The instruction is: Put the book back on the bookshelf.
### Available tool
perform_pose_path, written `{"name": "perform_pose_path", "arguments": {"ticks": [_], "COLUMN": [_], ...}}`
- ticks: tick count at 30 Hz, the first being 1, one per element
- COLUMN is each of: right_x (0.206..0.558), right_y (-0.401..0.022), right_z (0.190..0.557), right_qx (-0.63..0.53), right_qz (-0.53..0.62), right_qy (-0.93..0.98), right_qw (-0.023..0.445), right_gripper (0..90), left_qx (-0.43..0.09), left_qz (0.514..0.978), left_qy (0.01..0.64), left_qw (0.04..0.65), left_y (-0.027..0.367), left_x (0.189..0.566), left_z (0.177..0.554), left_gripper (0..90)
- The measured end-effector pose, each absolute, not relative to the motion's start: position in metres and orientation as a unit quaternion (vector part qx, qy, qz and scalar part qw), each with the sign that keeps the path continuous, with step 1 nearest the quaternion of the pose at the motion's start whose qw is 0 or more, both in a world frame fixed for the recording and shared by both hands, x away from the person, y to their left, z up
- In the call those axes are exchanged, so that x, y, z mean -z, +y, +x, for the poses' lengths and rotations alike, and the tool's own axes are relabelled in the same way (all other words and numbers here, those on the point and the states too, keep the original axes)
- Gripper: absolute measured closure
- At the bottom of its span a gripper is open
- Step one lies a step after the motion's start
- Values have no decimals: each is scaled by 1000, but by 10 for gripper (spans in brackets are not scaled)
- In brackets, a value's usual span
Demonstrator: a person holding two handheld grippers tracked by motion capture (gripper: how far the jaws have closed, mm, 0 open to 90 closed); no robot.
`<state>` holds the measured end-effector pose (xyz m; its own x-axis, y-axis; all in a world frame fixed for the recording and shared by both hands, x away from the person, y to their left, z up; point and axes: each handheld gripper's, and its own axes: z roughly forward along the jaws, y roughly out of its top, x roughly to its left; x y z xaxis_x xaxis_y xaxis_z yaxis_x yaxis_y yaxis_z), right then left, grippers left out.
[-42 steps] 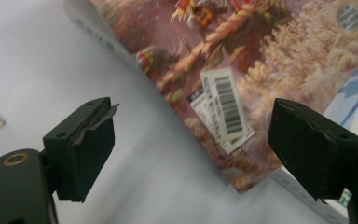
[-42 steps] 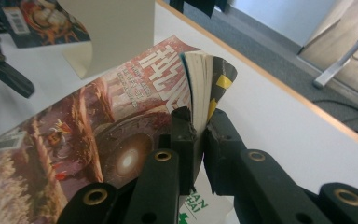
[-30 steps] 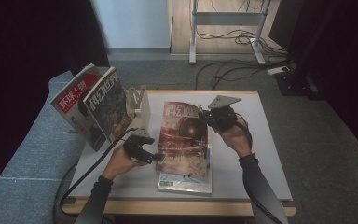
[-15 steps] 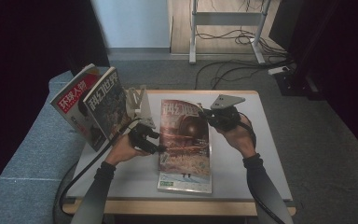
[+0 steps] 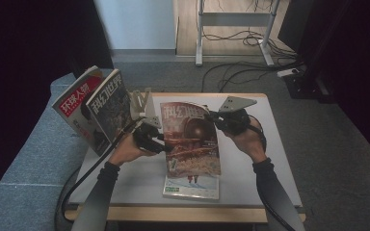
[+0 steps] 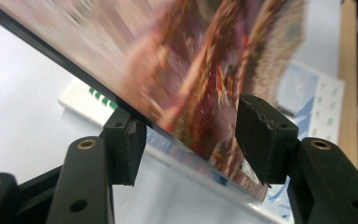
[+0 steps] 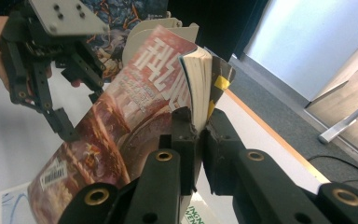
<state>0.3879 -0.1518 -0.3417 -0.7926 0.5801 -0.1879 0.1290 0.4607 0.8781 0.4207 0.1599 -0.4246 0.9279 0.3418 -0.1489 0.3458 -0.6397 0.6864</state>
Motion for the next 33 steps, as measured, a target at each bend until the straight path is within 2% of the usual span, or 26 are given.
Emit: {"name": "perform_pose_path", "arguments": {"ticks": [6,22,28,33], "right_x": [339,331,328,326], "right_y": [-154,-156,-155,-156], "right_z": [386,382,380,378], "right_qx": [-475,-481,-485,-489], "right_qz": [215,205,203,203], "right_qy": [820,822,821,820], "right_qw": [237,226,221,219], "right_gripper": [821,815,814,814], "left_qx": [-20,-46,-56,-68], "left_qz": [912,891,891,890], "left_qy": [184,181,175,179], "left_qw": [366,413,415,414], "left_y": [160,171,168,164], "left_x": [409,357,333,322], "left_z": [416,407,402,399], "left_gripper": [445,519,568,671]}}
